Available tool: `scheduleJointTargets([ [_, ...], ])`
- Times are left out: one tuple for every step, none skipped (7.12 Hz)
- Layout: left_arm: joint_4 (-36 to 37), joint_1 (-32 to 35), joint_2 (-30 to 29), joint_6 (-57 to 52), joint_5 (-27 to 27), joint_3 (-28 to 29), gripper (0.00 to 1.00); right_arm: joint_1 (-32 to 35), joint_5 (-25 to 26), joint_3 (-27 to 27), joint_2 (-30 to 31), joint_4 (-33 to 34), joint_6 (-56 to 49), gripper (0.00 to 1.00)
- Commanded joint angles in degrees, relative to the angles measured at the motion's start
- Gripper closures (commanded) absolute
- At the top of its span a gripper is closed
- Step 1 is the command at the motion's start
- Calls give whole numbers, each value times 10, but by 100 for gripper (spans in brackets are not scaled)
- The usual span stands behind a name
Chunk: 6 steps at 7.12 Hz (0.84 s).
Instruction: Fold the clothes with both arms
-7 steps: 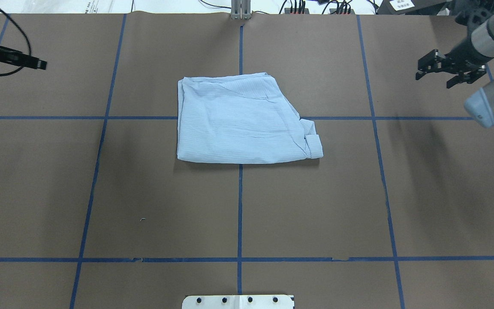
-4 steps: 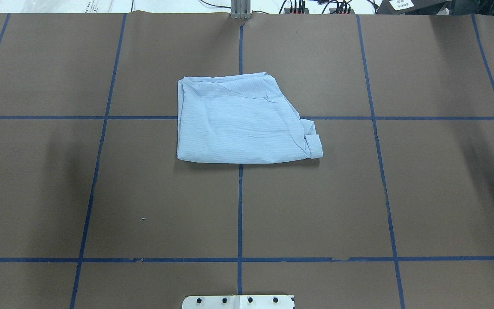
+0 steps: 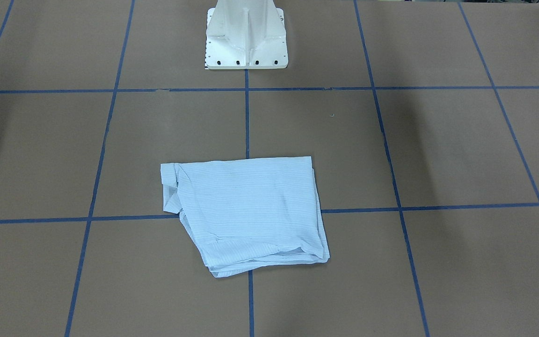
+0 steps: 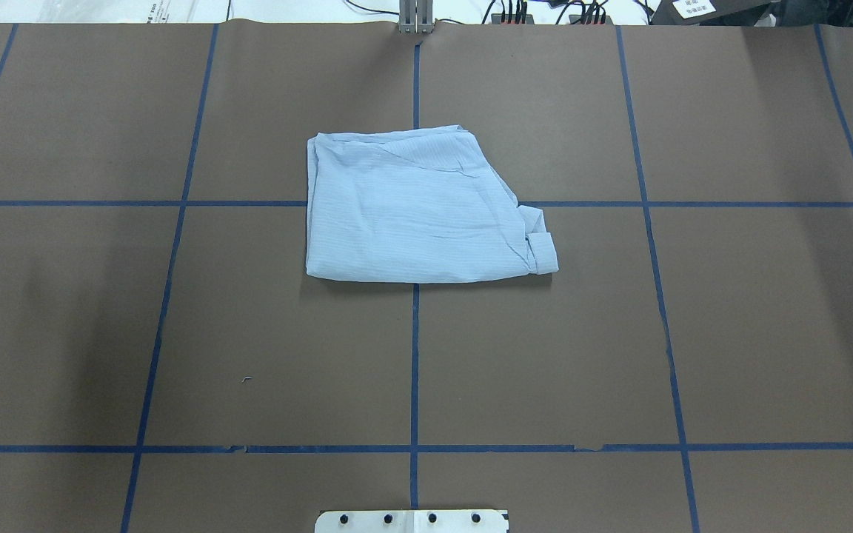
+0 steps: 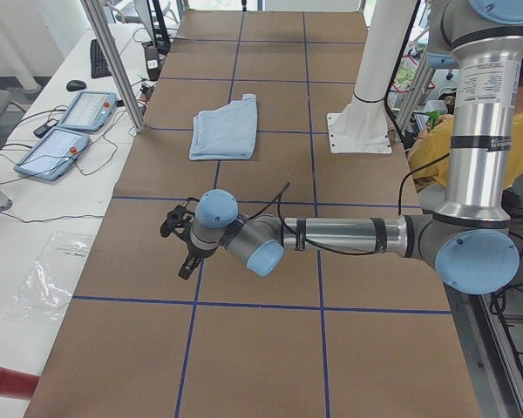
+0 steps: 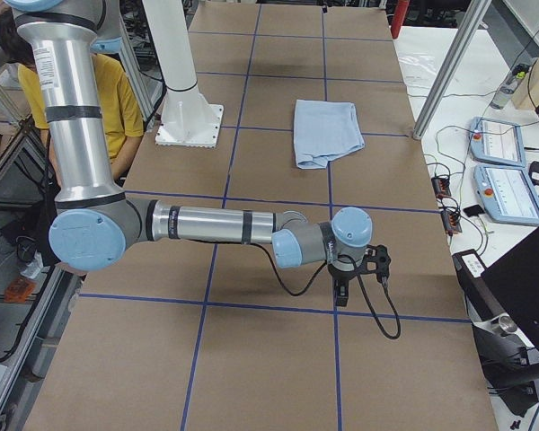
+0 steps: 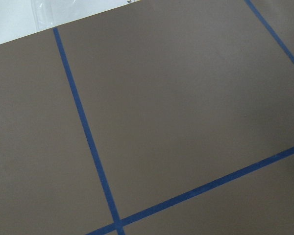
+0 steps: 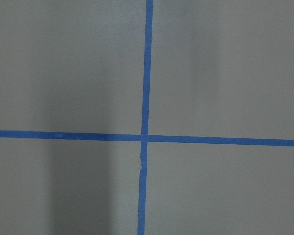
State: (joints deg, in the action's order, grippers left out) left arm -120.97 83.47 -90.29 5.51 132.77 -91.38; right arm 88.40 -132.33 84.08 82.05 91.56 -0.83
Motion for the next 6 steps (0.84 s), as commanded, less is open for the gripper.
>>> scheduleJointTargets([
  [190, 0, 5, -16, -6, -124, 0, -2, 26, 35, -2, 25, -14, 0],
  [199, -2, 26, -16, -6, -118, 0, -3, 15, 33, 2, 21, -8, 0],
  [183, -6, 27, -17, -4, -100, 0, -3, 8, 38, 5, 18, -14, 0],
  [138, -6, 36, -17, -5, -93, 0, -4, 5, 42, 8, 18, -13, 0],
  [116, -6, 41, -12, -4, -90, 0, -6, -17, 43, 10, 17, -8, 0],
  [114, -6, 37, -13, -4, -87, 0, -9, -21, 44, 9, 17, -5, 0],
])
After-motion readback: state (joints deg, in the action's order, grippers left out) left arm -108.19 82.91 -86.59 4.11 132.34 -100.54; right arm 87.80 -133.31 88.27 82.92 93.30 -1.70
